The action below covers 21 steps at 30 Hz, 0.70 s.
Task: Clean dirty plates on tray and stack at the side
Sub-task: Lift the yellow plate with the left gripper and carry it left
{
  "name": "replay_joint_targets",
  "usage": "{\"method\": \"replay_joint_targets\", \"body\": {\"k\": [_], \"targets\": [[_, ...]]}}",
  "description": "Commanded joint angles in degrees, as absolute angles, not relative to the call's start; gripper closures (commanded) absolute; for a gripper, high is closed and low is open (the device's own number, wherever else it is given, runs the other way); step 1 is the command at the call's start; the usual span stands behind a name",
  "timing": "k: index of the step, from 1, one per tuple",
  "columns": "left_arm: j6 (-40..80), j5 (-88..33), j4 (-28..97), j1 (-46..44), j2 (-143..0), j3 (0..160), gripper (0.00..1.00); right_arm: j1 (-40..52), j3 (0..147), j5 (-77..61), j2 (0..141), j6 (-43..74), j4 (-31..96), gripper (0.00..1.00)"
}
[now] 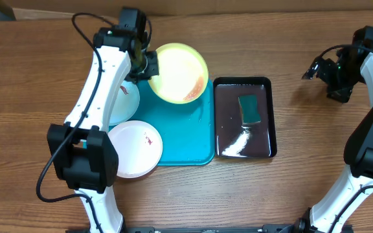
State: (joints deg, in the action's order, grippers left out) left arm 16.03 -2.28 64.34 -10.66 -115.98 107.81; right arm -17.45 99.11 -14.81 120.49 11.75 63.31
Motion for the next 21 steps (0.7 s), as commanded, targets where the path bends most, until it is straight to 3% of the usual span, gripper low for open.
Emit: {"method": "replay_joint_targets", "body": {"k": [1, 21], "targets": [[15.18, 0.71, 65.25, -14.87, -116.44, 112.27, 0.96, -17.39, 100.25, -14.61, 119.46, 11.57, 61.43, 0.00], [17.39, 40.64, 72.25, -43.81, -116.44, 117.16, 0.96, -17.39, 100.25, -14.61, 119.46, 11.57, 60.03, 0.00]]}}
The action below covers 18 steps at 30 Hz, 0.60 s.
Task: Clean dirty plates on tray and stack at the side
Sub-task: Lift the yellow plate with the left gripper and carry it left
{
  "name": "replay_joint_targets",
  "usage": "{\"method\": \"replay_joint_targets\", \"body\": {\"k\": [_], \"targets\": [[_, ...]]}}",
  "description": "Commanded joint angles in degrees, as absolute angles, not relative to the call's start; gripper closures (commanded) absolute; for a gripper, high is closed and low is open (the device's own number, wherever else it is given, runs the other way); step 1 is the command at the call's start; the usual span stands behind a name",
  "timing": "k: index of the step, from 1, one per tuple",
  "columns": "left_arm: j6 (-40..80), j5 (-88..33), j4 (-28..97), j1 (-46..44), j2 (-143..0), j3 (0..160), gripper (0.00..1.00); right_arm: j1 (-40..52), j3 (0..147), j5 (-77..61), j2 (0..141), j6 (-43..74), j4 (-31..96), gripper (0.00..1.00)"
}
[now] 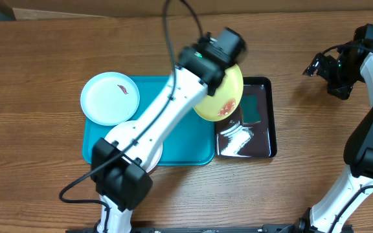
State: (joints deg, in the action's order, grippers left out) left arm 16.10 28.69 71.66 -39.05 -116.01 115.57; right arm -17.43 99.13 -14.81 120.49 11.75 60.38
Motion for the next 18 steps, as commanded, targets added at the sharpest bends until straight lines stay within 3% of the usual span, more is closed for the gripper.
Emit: {"method": "replay_joint_targets", "body": {"k": [1, 18], "targets": [[17.87, 42.30, 72.44, -45.10, -116.44, 117.16, 0.96, -17.39, 100.25, -14.61, 119.46, 11.57, 60.03, 0.00], [18.87, 71.42, 73.08, -64.34, -116.44, 117.16, 0.96, -17.39, 100.25, -14.61, 119.46, 11.57, 60.03, 0.00]]}}
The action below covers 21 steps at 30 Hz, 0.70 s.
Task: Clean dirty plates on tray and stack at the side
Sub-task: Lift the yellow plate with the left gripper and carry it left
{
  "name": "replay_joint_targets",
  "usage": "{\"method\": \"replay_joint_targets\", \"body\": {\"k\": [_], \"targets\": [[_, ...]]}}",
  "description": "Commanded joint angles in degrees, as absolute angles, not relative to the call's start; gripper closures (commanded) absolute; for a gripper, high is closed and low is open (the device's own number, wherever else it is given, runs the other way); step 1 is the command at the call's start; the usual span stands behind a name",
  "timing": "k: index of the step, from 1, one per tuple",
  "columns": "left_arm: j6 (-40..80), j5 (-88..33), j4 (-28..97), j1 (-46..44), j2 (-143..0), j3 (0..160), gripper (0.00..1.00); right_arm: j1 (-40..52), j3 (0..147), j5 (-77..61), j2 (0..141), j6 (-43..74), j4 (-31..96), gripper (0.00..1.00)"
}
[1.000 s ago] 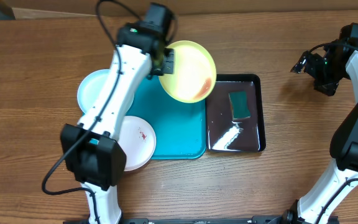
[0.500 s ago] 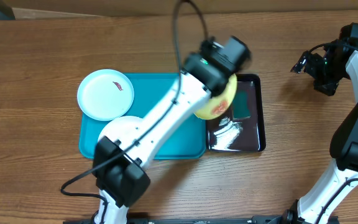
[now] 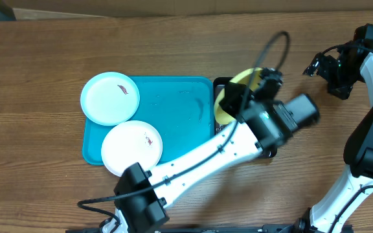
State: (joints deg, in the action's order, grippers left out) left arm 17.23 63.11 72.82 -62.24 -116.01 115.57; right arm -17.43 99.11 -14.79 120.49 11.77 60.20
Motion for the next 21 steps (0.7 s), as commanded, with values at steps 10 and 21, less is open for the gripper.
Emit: {"method": "replay_joint_targets", "body": {"k": [10, 21], "targets": [[18.90, 74.35, 73.06, -68.45, -116.44, 117.16, 0.96, -17.39, 100.25, -14.61, 119.46, 11.57, 60.03, 0.00], [21.17, 73.80, 73.06, -67.99, -116.44, 117.16, 0.96, -17.39, 100.25, -14.61, 119.46, 11.57, 60.03, 0.00]]}}
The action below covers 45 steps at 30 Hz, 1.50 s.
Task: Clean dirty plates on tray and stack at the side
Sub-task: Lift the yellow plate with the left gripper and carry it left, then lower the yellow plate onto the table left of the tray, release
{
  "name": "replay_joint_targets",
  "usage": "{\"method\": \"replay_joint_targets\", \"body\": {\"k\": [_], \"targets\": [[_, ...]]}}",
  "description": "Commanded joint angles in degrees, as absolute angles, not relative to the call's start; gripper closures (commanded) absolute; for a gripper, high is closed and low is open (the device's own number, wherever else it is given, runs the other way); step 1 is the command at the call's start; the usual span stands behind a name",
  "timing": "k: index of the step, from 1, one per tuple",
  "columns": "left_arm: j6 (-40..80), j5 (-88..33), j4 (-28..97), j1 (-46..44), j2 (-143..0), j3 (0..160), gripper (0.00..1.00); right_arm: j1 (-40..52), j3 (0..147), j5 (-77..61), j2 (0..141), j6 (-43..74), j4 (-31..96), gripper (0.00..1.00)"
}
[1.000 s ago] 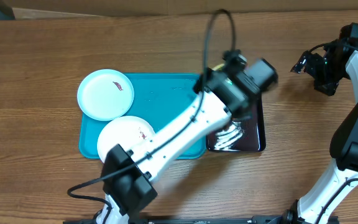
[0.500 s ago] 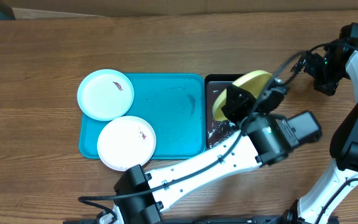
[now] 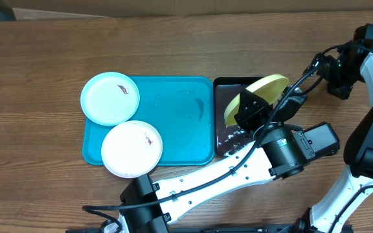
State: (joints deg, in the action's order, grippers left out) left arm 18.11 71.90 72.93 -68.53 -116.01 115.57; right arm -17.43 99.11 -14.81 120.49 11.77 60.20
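Note:
A yellow plate (image 3: pixel 264 90) with a reddish smear stands tilted on edge over the black wash tray (image 3: pixel 219 90). My left gripper (image 3: pixel 248 111) is shut on its lower rim, with the left arm reaching across from the bottom of the view. Two white plates lie on the left of the teal tray (image 3: pixel 180 116): one with a red mark at the back (image 3: pixel 110 98), and one in front (image 3: pixel 132 148) overhanging the tray's edge. My right gripper (image 3: pixel 321 67) hangs at the far right, away from all the plates; its jaws do not show clearly. The sponge is hidden.
The left arm's wrist and cable (image 3: pixel 296 145) cover the right half of the black tray. The wooden table (image 3: pixel 44 181) surrounds both trays. The right arm's base stands along the right edge.
My left gripper has moved slightly right over the black tray with the yellow plate. The plate is now tipped up further on edge. The right arm has not moved.
The left gripper held the yellow plate over the teal tray's back edge. Then the plate was at the black tray's left rim, then over that tray. Now it stands on edge above it. The two white plates stayed on the teal tray.

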Motion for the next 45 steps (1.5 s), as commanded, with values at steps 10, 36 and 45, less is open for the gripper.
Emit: {"method": "replay_joint_targets", "body": {"k": [10, 36, 45], "targets": [[23.05, 39.38, 69.95, -56.49, -116.46, 117.14, 0.96, -17.39, 100.25, -14.61, 119.46, 11.57, 60.03, 0.00], [23.81, -11.99, 67.29, 32.01, -116.57, 113.27, 0.96, -17.39, 100.25, -14.61, 119.46, 11.57, 60.03, 0.00], [27.49, 3.22, 62.57, 41.15, -116.57, 104.64, 0.96, -17.39, 100.25, -14.61, 119.46, 11.57, 60.03, 0.00]]}}
